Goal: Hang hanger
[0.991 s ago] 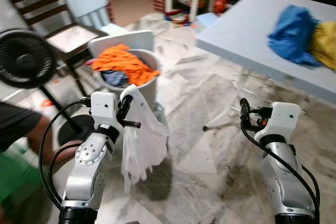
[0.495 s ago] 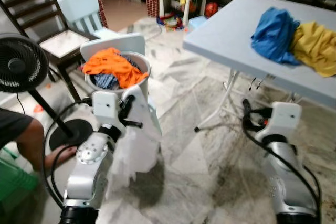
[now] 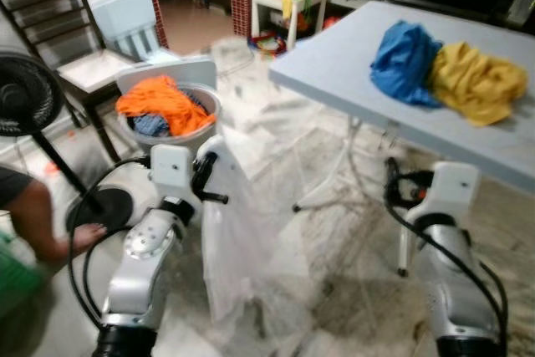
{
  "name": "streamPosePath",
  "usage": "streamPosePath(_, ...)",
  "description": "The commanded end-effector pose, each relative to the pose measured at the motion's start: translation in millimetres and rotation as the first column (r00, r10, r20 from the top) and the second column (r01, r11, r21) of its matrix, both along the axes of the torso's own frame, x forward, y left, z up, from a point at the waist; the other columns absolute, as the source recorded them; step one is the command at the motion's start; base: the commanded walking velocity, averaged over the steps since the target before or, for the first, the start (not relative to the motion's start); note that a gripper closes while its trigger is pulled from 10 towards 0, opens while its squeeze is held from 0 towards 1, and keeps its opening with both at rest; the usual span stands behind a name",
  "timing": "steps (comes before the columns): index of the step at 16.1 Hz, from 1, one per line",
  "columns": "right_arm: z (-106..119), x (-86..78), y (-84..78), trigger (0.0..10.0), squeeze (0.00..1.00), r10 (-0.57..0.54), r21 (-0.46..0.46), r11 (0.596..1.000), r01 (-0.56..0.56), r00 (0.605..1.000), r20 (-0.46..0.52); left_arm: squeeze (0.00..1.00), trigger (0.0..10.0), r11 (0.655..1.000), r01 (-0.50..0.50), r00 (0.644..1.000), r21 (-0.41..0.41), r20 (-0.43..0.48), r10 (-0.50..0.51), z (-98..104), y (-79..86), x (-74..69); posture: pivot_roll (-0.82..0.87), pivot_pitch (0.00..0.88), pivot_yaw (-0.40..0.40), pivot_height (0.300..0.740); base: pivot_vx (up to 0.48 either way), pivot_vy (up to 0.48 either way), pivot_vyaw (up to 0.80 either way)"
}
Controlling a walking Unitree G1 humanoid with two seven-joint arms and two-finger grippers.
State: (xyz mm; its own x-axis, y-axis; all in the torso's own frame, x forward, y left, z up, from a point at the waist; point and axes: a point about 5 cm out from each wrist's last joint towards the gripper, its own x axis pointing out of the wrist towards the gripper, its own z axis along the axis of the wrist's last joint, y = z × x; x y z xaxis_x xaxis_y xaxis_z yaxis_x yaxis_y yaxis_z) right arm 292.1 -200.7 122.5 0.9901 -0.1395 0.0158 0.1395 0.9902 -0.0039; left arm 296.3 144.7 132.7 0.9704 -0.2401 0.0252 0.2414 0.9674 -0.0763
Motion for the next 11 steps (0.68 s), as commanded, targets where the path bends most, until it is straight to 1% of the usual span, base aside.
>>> streamPosePath(1, 1.0, -0.6, -2.8, 10.0, 0.00, -0.006, -0.007, 1.000, 0.006, 1.000, 0.006, 0.00, 10.0, 1.000, -0.022, 0.999, -0.009, 0.030, 0.022, 7.1, 1.1, 2.1, -0.04, 0.042, 0.014, 0.740, 0.000, 0.000, 0.00)
streamPosePath(2, 0.6, -0.8, -3.3, 10.0, 0.00, -0.008, -0.010, 1.000, 0.008, 1.000, 0.003, 0.00, 10.0, 0.999, -0.038, 0.999, -0.006, 0.029, 0.038, 7.0, 0.7, 2.6, -0.04, 0.043, 0.013, 0.740, 0.000, 0.000, 0.00)
streamPosePath(3, 0.4, -1.1, -3.8, 10.0, 0.00, -0.011, -0.012, 1.000, 0.011, 1.000, 0.002, 0.00, 10.0, 0.999, -0.035, 0.999, -0.009, -0.021, 0.035, 1.5, -2.3, 3.4, -0.04, 0.046, 0.011, 0.740, 0.000, 0.000, 0.00)
streamPosePath(4, 0.2, -1.2, -3.7, 10.0, 0.00, -0.011, -0.012, 1.000, 0.011, 1.000, 0.001, 0.00, 10.0, 0.999, -0.038, 0.998, -0.014, -0.046, 0.038, -1.8, -4.5, 3.8, -0.04, 0.046, 0.011, 0.740, 0.000, 0.000, 0.00)
streamPosePath(5, 0.1, -1.6, -2.9, 10.0, 0.00, -0.009, -0.012, 1.000, 0.009, 1.000, 0.001, 0.00, 10.0, 0.999, -0.029, 0.999, -0.014, -0.034, 0.028, -0.6, -5.7, 2.8, -0.04, 0.051, 0.011, 0.740, 0.000, 0.000, 0.00)
streamPosePath(7, -0.3, -2.4, -2.1, 10.0, 0.00, -0.006, -0.011, 1.000, 0.006, 1.000, -0.001, 0.00, 10.0, 0.999, -0.033, 0.999, -0.042, -0.021, 0.032, 2.2, -5.3, 2.5, -0.04, 0.060, 0.010, 0.740, 0.000, 0.000, 0.00)
streamPosePath(9, -1.6, -2.6, -1.9, 10.0, 0.00, -0.004, -0.009, 1.000, 0.004, 1.000, -0.007, 0.00, 10.0, 0.998, -0.038, 0.999, -0.046, -0.019, 0.038, 3.6, -4.0, 3.6, -0.04, 0.061, 0.010, 0.740, 0.000, 0.000, 0.00)
streamPosePath(11, -1.4, -2.7, -0.8, 10.0, 0.00, -0.003, -0.010, 1.000, 0.003, 1.000, -0.008, 0.00, 10.0, 0.997, -0.041, 0.999, -0.059, -0.022, 0.040, 4.3, -3.5, 4.4, -0.04, 0.069, 0.012, 0.740, 0.000, 0.000, -0.72)
